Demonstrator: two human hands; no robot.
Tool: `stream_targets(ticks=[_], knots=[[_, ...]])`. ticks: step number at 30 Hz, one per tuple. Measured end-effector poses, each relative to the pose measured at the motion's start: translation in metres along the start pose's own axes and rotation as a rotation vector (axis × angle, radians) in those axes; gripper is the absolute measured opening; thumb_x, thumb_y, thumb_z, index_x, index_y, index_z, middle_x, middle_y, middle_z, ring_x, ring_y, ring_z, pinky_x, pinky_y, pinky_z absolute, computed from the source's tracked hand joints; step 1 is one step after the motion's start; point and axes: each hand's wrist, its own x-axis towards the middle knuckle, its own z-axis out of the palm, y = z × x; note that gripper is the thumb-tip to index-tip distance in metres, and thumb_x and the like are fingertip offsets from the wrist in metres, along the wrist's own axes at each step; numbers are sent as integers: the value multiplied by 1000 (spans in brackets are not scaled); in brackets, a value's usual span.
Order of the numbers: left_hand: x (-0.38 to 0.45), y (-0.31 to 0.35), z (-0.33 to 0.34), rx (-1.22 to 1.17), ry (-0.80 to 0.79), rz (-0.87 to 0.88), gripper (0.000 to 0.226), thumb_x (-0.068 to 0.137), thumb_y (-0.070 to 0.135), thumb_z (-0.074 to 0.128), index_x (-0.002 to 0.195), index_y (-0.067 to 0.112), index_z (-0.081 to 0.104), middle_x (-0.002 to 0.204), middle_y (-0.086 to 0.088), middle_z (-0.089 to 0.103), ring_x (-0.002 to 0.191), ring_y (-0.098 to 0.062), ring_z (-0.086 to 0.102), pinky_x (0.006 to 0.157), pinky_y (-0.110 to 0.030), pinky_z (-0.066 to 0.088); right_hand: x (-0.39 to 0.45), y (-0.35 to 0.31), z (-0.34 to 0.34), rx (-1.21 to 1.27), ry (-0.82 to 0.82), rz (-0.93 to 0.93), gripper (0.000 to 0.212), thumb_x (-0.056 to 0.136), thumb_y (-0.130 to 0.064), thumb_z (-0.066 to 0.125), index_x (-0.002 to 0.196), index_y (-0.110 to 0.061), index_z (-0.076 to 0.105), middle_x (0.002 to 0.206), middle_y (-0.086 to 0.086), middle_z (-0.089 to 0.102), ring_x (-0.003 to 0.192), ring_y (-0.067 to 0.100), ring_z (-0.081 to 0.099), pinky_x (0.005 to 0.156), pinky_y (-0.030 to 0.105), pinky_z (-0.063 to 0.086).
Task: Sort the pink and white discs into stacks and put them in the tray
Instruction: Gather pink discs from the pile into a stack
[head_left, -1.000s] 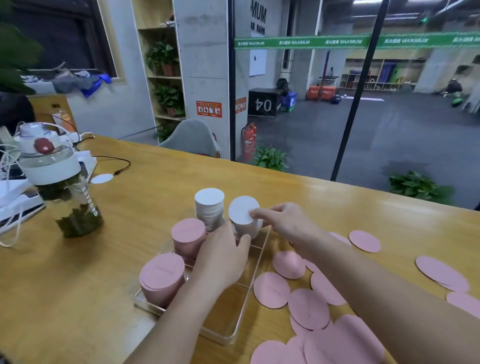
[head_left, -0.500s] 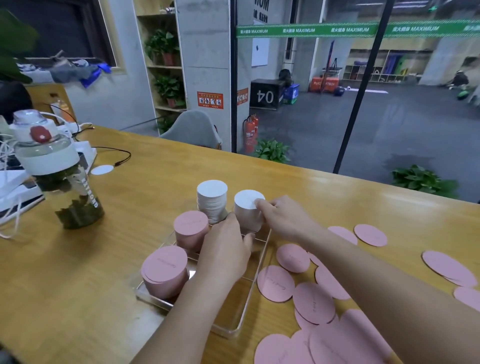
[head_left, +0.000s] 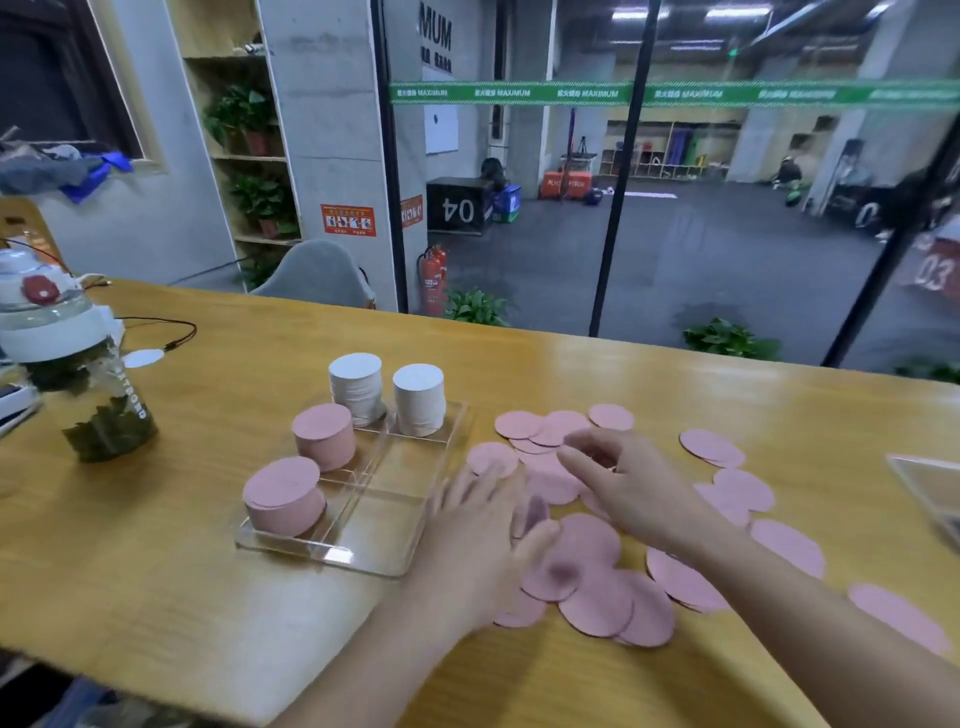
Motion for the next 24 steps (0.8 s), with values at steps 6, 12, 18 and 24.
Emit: stream_targets(ticks=[6, 12, 18, 24], knots=[[4, 21, 28, 140, -74, -5, 67, 97, 88, 23, 146, 45, 38, 178, 2, 22, 166, -41, 9, 128, -60, 4, -115, 70, -52, -420, 237, 80, 63, 95, -71, 60, 144, -31, 63, 148, -13, 59, 136, 14, 55, 107, 37, 45], [20, 58, 35, 111, -72, 20, 66, 98, 82, 31, 148, 40, 45, 175, 3, 31, 164, -40, 18, 127, -57, 9, -151, 125, -87, -691, 143, 356, 99, 84, -97, 30, 164, -39, 24, 173, -5, 29, 158, 24, 26, 125, 48, 26], [48, 74, 50, 72, -31, 82, 78, 87, 87, 26, 146, 42, 49, 157, 15, 46, 154, -20, 32, 126, -49, 19, -127, 126, -78, -641, 127, 283, 104, 81, -101, 18, 161, -36, 31, 165, -13, 37, 148, 24, 35, 119, 49, 29], [83, 77, 60, -23, 23, 81, 68, 93, 80, 39, 147, 42, 53, 155, 17, 49, 154, -15, 34, 129, -45, 18, -93, 116, -71, -446, 47, 220, 106, 87, -94, 43, 168, -29, 25, 179, -2, 16, 164, 23, 17, 131, 47, 17]])
